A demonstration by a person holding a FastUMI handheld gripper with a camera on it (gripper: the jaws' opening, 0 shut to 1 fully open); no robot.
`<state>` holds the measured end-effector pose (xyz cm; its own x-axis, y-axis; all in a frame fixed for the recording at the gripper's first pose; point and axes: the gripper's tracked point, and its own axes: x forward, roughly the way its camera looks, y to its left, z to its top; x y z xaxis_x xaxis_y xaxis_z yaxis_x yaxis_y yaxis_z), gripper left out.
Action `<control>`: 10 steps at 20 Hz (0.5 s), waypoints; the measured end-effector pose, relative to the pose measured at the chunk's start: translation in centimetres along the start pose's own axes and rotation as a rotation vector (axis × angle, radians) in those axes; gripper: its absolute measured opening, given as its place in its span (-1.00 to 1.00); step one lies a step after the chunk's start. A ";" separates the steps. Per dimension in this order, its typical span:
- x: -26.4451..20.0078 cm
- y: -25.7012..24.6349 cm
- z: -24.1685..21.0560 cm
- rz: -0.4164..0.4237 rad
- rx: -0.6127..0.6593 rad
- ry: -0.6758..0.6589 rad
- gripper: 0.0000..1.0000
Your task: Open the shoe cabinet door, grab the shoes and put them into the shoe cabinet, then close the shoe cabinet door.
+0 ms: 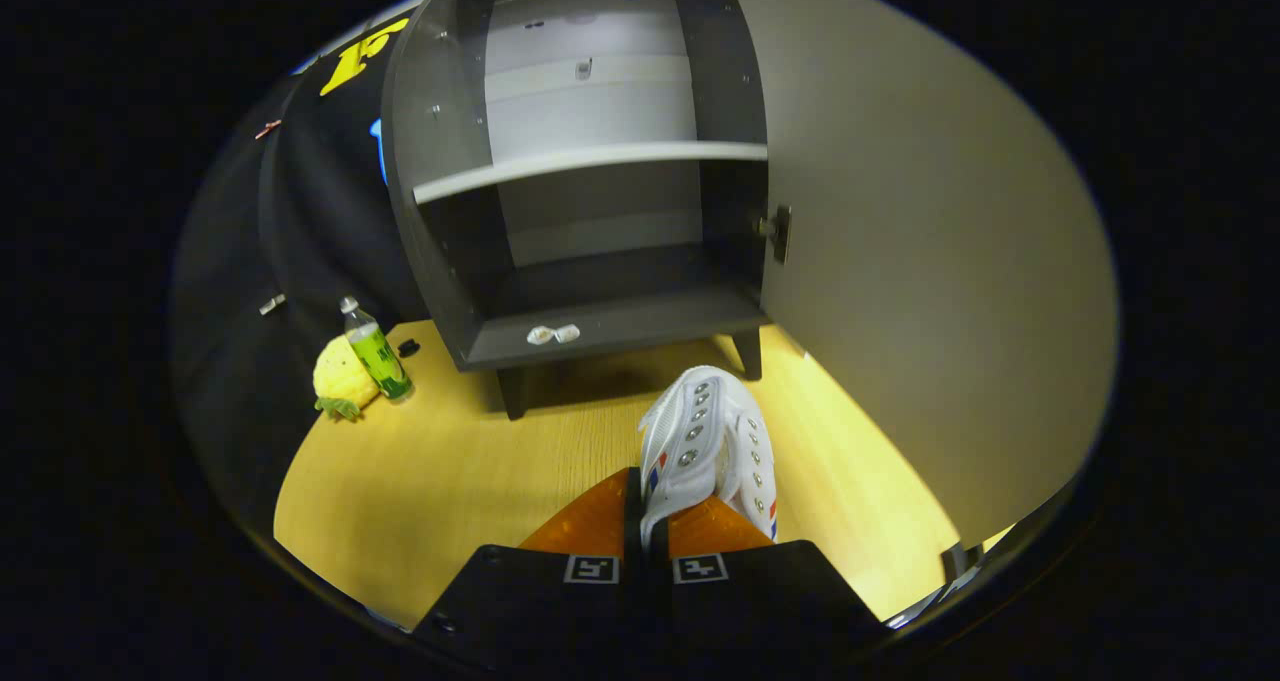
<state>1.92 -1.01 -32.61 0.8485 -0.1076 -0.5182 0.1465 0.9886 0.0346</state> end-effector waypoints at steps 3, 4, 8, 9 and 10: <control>-3.3 -0.2 5.0 0.050 -0.019 -0.045 -0.90; -4.3 -0.4 6.4 0.062 -0.023 -0.054 -0.91; -6.8 -0.7 11.9 0.092 -0.042 -0.111 -0.91; -7.0 -0.6 13.1 0.086 -0.050 -0.120 -0.91; -6.8 -0.4 14.4 0.081 -0.059 -0.129 -0.90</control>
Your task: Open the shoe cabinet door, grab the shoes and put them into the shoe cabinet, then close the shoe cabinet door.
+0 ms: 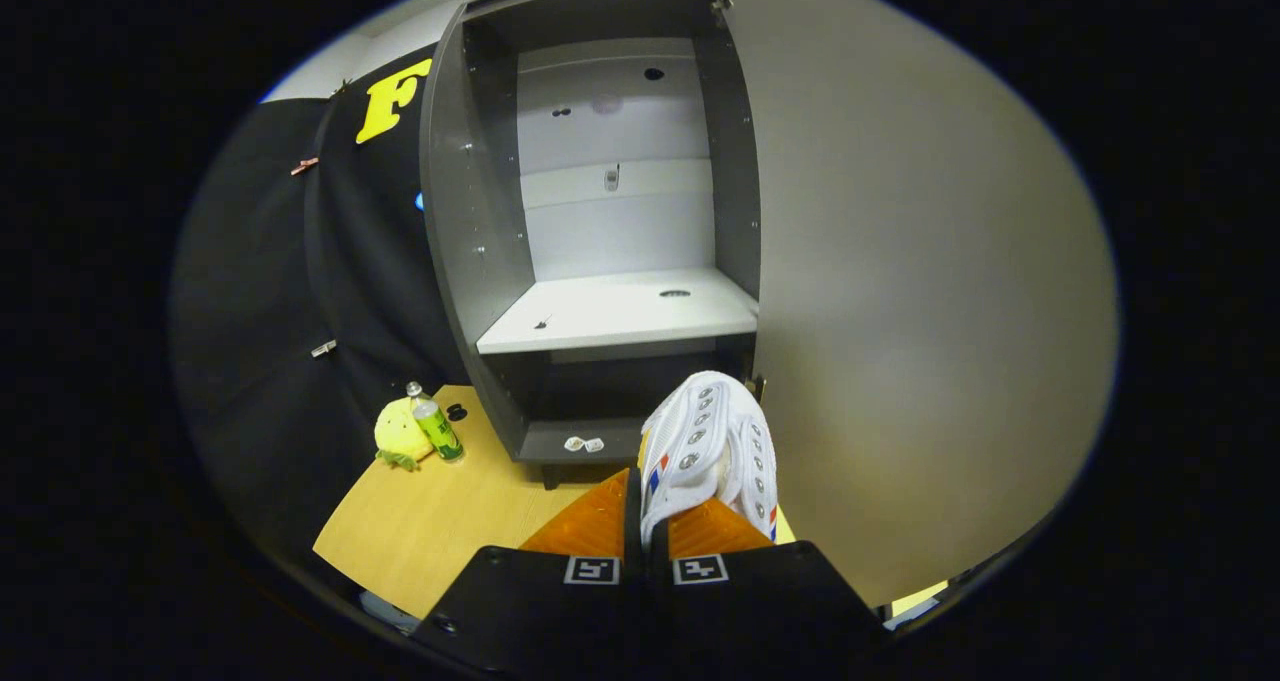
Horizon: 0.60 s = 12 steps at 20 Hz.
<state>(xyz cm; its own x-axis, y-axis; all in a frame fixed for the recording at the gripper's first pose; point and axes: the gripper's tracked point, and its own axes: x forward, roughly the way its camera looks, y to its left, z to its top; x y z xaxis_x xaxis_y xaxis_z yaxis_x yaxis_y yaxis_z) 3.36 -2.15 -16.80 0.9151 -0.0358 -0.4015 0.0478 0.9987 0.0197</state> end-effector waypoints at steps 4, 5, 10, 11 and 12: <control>2.7 1.9 5.2 -0.013 0.003 -0.048 -0.91; 3.6 2.3 6.4 -0.025 0.009 -0.057 -0.91; 9.6 4.6 12.2 -0.066 -0.002 -0.114 -0.91; 10.8 4.9 13.4 -0.067 -0.007 -0.126 -0.91; 12.0 5.1 14.7 -0.070 -0.014 -0.139 -0.91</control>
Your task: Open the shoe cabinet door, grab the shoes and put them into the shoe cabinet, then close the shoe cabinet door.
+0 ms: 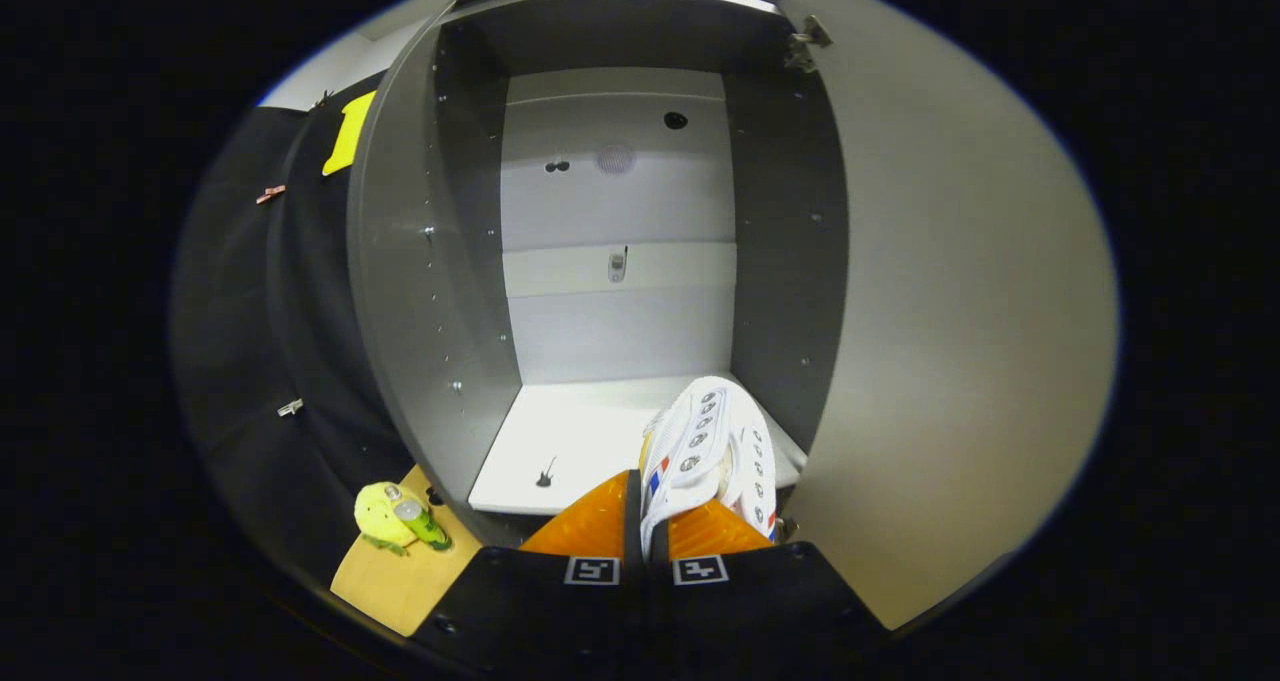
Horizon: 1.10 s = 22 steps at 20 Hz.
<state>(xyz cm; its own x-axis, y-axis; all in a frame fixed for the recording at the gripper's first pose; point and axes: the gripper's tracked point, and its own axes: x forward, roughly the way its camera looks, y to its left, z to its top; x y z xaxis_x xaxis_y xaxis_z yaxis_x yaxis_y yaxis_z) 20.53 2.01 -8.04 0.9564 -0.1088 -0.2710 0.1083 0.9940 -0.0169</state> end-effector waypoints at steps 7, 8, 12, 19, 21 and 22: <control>11.0 1.1 3.8 -0.015 -0.033 -0.023 -0.92; 12.6 1.3 3.4 -0.018 -0.042 -0.005 -0.91; 18.4 2.4 0.2 0.007 -0.055 0.075 -0.92; 22.1 4.1 -4.3 0.052 -0.103 0.173 -0.91; 22.2 4.4 -5.1 0.081 -0.106 0.195 -0.91; 22.6 4.7 -5.8 0.095 -0.107 0.218 -0.92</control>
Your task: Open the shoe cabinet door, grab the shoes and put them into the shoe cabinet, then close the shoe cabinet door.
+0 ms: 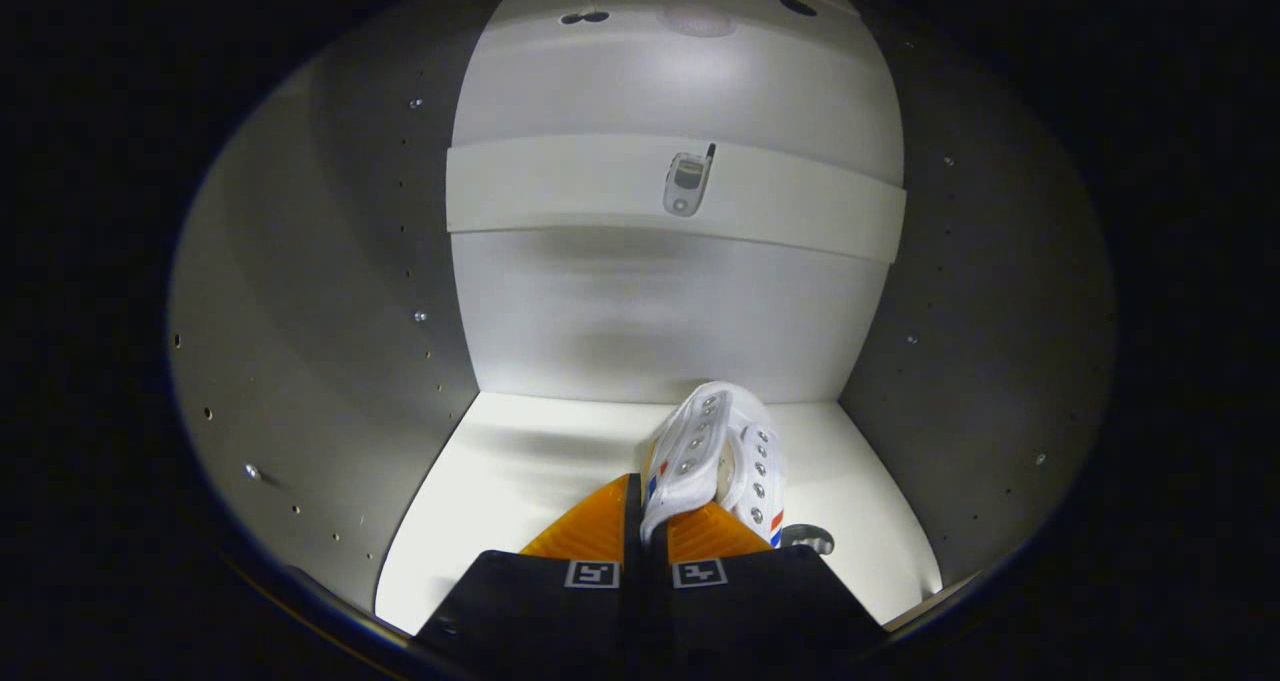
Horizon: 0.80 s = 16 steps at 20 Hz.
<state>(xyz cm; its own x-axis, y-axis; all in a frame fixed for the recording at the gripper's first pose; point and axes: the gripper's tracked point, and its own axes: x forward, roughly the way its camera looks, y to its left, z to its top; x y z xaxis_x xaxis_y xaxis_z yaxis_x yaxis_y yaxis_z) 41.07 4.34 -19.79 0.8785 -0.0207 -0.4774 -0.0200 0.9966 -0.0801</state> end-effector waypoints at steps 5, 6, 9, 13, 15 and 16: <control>0.7 0.1 -0.4 -0.020 0.005 0.003 -0.91; 0.8 0.0 -0.5 -0.019 0.013 0.002 -0.91; 0.6 -0.4 -0.5 -0.036 0.045 -0.013 -0.83; -0.4 -0.2 -0.6 -0.030 0.105 -0.021 -0.56; -0.9 0.4 -0.7 -0.028 0.102 -0.031 -0.03; -1.2 0.3 -0.8 -0.037 0.094 -0.032 0.23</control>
<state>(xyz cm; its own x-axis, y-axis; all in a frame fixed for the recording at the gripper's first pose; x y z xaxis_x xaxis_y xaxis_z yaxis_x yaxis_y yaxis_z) 39.63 4.65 -19.94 0.8928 -0.0562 -0.4470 0.0558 0.9983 -0.0142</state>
